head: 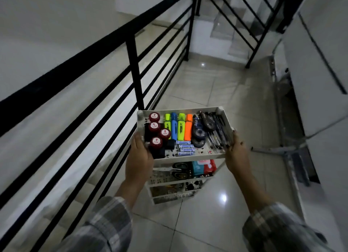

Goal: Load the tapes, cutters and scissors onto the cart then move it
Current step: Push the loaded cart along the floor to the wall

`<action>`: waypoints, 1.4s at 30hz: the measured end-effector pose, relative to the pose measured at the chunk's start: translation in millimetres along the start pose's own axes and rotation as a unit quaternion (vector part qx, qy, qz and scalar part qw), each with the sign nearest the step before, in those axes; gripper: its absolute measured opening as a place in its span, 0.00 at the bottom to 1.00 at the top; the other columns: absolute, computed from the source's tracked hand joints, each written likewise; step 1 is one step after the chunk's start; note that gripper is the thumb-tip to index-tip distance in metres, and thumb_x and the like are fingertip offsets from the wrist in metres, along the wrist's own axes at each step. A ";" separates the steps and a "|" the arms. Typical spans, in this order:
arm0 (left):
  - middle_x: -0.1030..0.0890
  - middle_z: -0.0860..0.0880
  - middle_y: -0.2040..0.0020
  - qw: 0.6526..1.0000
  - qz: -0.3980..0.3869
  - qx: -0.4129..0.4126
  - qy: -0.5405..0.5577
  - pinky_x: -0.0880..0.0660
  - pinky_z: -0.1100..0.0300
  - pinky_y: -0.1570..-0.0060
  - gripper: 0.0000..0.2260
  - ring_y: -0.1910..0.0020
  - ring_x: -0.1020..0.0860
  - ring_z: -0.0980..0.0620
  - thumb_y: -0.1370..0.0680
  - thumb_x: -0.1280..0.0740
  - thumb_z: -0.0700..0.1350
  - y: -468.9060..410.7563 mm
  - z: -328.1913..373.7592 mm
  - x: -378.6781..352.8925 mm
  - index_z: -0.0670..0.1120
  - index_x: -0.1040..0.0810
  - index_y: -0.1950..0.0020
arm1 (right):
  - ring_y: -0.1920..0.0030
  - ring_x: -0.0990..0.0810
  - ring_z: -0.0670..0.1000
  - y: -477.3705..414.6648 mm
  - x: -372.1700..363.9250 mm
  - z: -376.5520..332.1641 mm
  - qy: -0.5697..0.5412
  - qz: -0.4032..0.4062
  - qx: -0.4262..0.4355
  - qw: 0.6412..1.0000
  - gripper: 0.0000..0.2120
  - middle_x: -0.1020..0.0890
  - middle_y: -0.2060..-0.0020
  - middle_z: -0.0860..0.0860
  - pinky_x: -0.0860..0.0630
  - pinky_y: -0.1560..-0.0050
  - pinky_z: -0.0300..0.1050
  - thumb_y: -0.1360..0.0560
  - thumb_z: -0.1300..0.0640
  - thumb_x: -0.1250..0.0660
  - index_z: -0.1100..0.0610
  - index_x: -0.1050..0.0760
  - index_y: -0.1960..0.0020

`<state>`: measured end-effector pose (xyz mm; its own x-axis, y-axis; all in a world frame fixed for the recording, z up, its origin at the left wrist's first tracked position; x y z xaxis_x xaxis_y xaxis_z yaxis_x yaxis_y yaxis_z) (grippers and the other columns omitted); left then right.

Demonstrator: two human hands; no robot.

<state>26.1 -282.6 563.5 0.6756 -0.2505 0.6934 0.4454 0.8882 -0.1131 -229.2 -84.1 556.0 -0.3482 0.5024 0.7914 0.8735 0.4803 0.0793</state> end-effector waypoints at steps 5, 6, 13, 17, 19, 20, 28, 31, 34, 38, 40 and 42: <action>0.37 0.40 0.28 0.995 -0.079 -0.060 0.001 0.26 0.54 0.51 0.28 0.38 0.27 0.41 0.21 0.41 0.41 -11.8 1.2 -2.3 0.41 0.50 0.25 | 0.51 0.24 0.63 37.5 3.4 14.8 -0.024 0.077 -0.073 0.994 0.27 0.27 0.46 0.63 0.24 0.47 0.61 0.21 0.55 0.45 0.45 0.49 0.24; 0.38 0.41 0.27 0.994 -0.090 -0.068 -0.001 0.26 0.53 0.48 0.29 0.37 0.28 0.42 0.21 0.41 0.42 -13.9 2.6 -2.7 0.42 0.51 0.24 | 0.52 0.23 0.62 43.1 3.4 17.0 -0.036 0.089 -0.078 0.992 0.27 0.27 0.47 0.62 0.23 0.49 0.60 0.21 0.56 0.45 0.46 0.48 0.24; 0.45 0.43 0.24 0.982 -0.149 -0.110 -0.022 0.28 0.51 0.41 0.31 0.33 0.31 0.42 0.22 0.39 0.41 -28.0 4.4 -9.2 0.42 0.52 0.24 | 0.58 0.27 0.55 81.3 1.4 24.2 -0.041 0.122 -0.113 0.985 0.28 0.30 0.49 0.60 0.27 0.57 0.50 0.20 0.62 0.46 0.51 0.49 0.23; 0.44 0.43 0.24 0.975 -0.176 -0.135 -0.017 0.29 0.47 0.40 0.29 0.32 0.32 0.42 0.22 0.40 0.43 -38.4 1.8 -15.2 0.42 0.50 0.24 | 0.58 0.25 0.54 93.8 -0.2 23.7 -0.022 0.144 -0.148 0.978 0.26 0.27 0.46 0.60 0.26 0.59 0.49 0.20 0.60 0.48 0.51 0.48 0.23; 0.44 0.43 0.24 0.975 -0.177 -0.134 -0.018 0.29 0.47 0.41 0.29 0.32 0.33 0.41 0.21 0.40 0.43 -39.1 2.1 -14.8 0.43 0.50 0.24 | 0.55 0.23 0.55 93.4 -1.7 22.9 -0.025 0.143 -0.158 0.977 0.26 0.25 0.45 0.58 0.24 0.58 0.51 0.21 0.57 0.47 0.50 0.48 0.24; 0.44 0.43 0.24 0.975 -0.176 -0.135 -0.023 0.28 0.47 0.43 0.29 0.32 0.32 0.41 0.21 0.40 0.43 -39.2 2.2 -15.0 0.43 0.49 0.24 | 0.54 0.22 0.56 91.6 -3.5 23.6 -0.029 0.137 -0.163 0.977 0.26 0.25 0.44 0.57 0.22 0.56 0.54 0.22 0.55 0.47 0.49 0.48 0.25; 0.25 0.40 0.39 0.987 -0.146 -0.062 0.040 0.29 0.53 0.59 0.16 0.44 0.23 0.40 0.20 0.43 0.41 -52.9 1.5 -12.5 0.42 0.36 0.32 | 0.46 0.24 0.58 65.2 28.0 5.1 0.071 0.119 -0.140 0.980 0.28 0.27 0.40 0.60 0.23 0.47 0.56 0.23 0.56 0.40 0.55 0.45 0.26; 0.22 0.41 0.43 0.988 -0.142 -0.034 0.051 0.31 0.56 0.60 0.14 0.47 0.23 0.42 0.20 0.44 0.40 -71.4 7.2 -17.9 0.41 0.32 0.35 | 0.41 0.26 0.60 43.8 31.8 0.3 0.060 0.098 -0.145 0.983 0.31 0.31 0.36 0.61 0.24 0.43 0.59 0.23 0.55 0.39 0.50 0.50 0.24; 0.23 0.40 0.40 0.986 -0.150 -0.032 0.067 0.29 0.57 0.55 0.17 0.43 0.24 0.41 0.20 0.45 0.37 -75.0 15.2 -21.8 0.41 0.34 0.31 | 0.40 0.26 0.61 35.0 20.6 2.6 0.049 0.076 -0.174 0.981 0.31 0.30 0.36 0.62 0.26 0.42 0.58 0.23 0.57 0.41 0.52 0.49 0.24; 0.25 0.38 0.38 0.987 -0.140 -0.039 0.073 0.27 0.56 0.49 0.20 0.42 0.24 0.42 0.20 0.46 0.35 -74.0 15.5 -18.9 0.41 0.37 0.28 | 0.52 0.21 0.59 37.8 12.7 6.9 0.080 0.094 -0.199 0.972 0.30 0.23 0.45 0.59 0.22 0.53 0.54 0.25 0.58 0.40 0.52 0.47 0.26; 0.22 0.40 0.41 0.986 -0.140 -0.060 0.071 0.25 0.54 0.50 0.19 0.45 0.22 0.42 0.21 0.45 0.35 -79.2 14.7 -20.6 0.41 0.34 0.30 | 0.54 0.20 0.59 44.1 12.8 5.8 0.123 0.115 -0.195 0.966 0.32 0.22 0.47 0.60 0.22 0.58 0.53 0.24 0.60 0.41 0.52 0.50 0.24; 0.21 0.41 0.44 0.984 -0.152 -0.073 0.060 0.24 0.53 0.51 0.18 0.47 0.21 0.43 0.21 0.44 0.35 -84.1 12.3 -24.7 0.42 0.33 0.31 | 0.55 0.20 0.61 55.3 13.6 5.8 0.143 0.139 -0.201 0.959 0.30 0.21 0.48 0.62 0.25 0.61 0.52 0.22 0.59 0.45 0.53 0.52 0.23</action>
<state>-35.3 -346.3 564.6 0.5587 -0.5484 0.6222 0.7116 0.7023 -0.0198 -187.6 -46.5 567.6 -0.0246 0.3250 0.9454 0.9997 0.0118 0.0219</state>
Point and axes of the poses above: each hand's wrist, its own y-axis away from the middle knuckle, its own x-axis out of the back of the hand, z = x × y, the point moved 9 cm from there along -y, towards the middle knuckle
